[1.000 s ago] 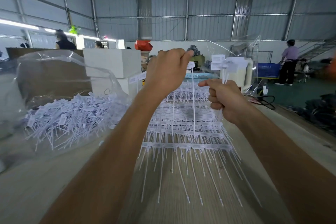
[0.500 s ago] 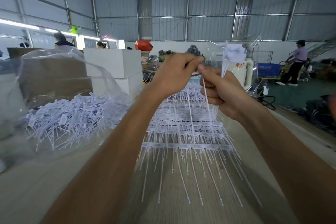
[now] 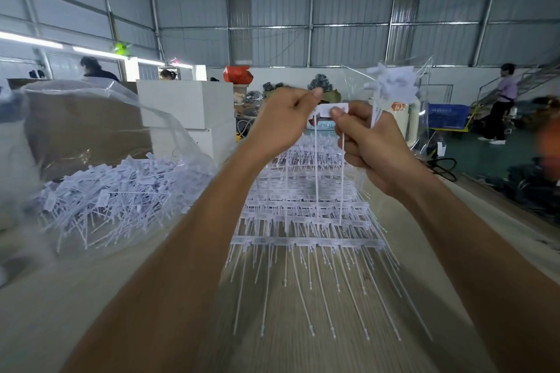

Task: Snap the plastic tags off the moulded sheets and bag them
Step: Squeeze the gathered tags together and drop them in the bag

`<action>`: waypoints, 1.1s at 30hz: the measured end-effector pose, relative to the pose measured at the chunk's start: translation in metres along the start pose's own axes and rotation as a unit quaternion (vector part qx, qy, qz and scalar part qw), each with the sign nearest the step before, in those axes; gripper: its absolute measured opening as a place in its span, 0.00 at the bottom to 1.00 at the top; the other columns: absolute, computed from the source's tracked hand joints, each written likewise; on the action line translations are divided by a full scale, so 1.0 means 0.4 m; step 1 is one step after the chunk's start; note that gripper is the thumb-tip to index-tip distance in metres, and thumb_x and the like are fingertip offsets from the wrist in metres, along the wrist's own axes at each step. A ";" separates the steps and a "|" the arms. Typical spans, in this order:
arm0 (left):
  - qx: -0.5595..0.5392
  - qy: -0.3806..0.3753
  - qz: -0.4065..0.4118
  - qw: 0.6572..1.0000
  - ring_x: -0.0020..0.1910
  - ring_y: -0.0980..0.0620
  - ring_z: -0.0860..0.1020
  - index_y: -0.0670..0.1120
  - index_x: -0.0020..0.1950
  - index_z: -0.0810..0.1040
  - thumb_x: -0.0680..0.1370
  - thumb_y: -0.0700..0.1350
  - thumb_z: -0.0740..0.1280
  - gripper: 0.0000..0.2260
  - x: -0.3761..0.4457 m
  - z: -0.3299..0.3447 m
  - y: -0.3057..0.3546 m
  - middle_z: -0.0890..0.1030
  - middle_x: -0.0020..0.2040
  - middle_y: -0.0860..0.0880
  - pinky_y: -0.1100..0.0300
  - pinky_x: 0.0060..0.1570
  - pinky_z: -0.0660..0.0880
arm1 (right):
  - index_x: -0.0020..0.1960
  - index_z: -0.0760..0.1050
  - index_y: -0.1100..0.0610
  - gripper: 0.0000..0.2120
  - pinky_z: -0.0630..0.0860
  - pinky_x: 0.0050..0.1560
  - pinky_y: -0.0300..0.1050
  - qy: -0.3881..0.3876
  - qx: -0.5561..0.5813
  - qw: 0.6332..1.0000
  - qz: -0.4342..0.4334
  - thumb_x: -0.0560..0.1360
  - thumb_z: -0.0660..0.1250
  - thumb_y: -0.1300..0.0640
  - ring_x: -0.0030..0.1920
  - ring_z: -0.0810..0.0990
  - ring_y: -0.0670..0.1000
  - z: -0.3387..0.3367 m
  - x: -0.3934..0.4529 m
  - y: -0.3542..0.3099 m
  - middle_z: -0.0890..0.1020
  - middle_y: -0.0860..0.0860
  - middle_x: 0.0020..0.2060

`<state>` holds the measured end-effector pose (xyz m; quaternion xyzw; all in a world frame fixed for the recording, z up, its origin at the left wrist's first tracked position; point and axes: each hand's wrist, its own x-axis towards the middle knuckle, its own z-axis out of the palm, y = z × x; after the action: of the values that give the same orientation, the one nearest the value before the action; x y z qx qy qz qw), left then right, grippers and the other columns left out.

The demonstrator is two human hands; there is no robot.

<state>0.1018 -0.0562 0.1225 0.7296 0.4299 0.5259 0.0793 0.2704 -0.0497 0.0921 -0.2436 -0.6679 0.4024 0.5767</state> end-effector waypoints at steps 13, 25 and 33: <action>-0.048 -0.099 -0.091 0.990 0.23 0.55 0.62 0.31 0.45 0.78 0.84 0.52 0.62 0.23 -0.011 -0.030 -0.005 0.68 0.25 0.52 0.64 0.27 0.61 | 0.40 0.81 0.51 0.12 0.65 0.33 0.24 0.036 -0.391 0.884 -0.255 0.80 0.64 0.54 0.30 0.72 0.39 -0.016 -0.012 -0.014 0.80 0.40 0.33; 0.022 -0.061 0.054 0.996 0.56 0.53 0.80 0.46 0.49 0.79 0.82 0.47 0.67 0.05 -0.008 -0.020 0.021 0.80 0.48 0.59 0.51 0.59 0.75 | 0.56 0.81 0.56 0.09 0.59 0.23 0.37 0.038 -0.094 0.994 -0.025 0.79 0.70 0.52 0.22 0.64 0.43 -0.029 0.009 0.005 0.83 0.55 0.35; 0.173 0.004 0.039 0.984 0.57 0.52 0.81 0.53 0.49 0.80 0.80 0.52 0.69 0.04 -0.007 -0.013 -0.003 0.83 0.53 0.55 0.49 0.56 0.77 | 0.39 0.83 0.59 0.17 0.62 0.24 0.37 -0.017 -0.195 0.980 -0.022 0.82 0.65 0.53 0.21 0.65 0.46 -0.005 -0.004 0.003 0.73 0.51 0.22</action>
<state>0.0966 -0.0591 0.1220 0.7462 0.4863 0.4491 -0.0707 0.2723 -0.0497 0.0901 -0.3295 -0.7487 0.2555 0.5154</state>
